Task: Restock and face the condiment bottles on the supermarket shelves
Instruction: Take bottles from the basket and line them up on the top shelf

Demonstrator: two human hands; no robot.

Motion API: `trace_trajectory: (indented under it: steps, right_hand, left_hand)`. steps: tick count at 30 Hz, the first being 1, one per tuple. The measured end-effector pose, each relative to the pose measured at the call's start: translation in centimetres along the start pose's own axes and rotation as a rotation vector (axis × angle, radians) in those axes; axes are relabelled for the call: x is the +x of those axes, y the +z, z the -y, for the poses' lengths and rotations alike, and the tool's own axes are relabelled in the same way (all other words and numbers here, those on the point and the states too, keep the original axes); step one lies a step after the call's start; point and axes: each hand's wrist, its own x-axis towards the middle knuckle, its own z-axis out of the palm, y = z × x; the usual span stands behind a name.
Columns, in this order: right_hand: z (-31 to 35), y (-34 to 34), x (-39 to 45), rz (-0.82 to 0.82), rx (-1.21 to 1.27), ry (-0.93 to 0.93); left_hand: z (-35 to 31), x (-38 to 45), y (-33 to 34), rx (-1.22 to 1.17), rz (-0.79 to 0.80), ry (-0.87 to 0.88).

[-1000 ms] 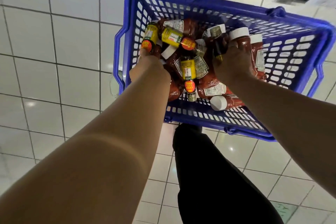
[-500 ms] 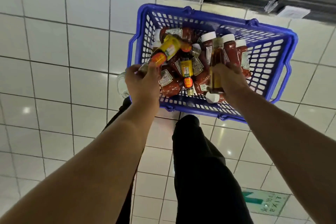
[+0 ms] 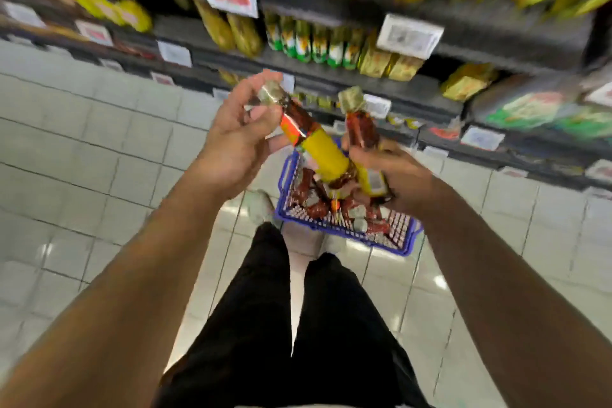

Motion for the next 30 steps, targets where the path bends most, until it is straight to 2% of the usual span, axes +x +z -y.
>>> trace_trajectory:
  steps: [4,9,12,15,19,22,27,30]
  right_hand:
    - [4.9,7.7,-3.5,-0.01,0.026,-0.122]
    - [10.8,18.4,-5.6,-0.149,-0.069,-0.399]
    - [14.2,24.0,-6.3,-0.152,-0.101,-0.583]
    - [16.8,29.1,-7.2,-0.143,-0.153,-0.686]
    - [18.5,35.3,-8.6,-0.149,-0.266,-0.768]
    - [19.1,39.6,-8.9,-0.212,-0.342,-0.859]
    - [20.7,47.2,-8.6,-0.196,-0.364,-0.976]
    - [22.0,51.1,-8.0,-0.181,-0.371,-1.007]
  left_hand:
    - [-10.3,-2.6,1.7,0.025,-0.01,0.129]
    - [-22.1,-5.4,3.9,0.053,-0.017,0.309]
    - [-27.1,-6.9,4.7,0.127,-0.027,0.362]
    - [-30.9,-8.1,4.3,0.153,-0.082,0.419]
    - [-36.4,-10.2,1.7,0.17,-0.087,0.533]
    - [-41.5,-12.4,-1.7,0.156,-0.092,0.637]
    - [-50.3,-16.0,-6.9,0.035,-0.07,0.826]
    - [-54.3,-17.8,-9.6,0.095,-0.13,0.95]
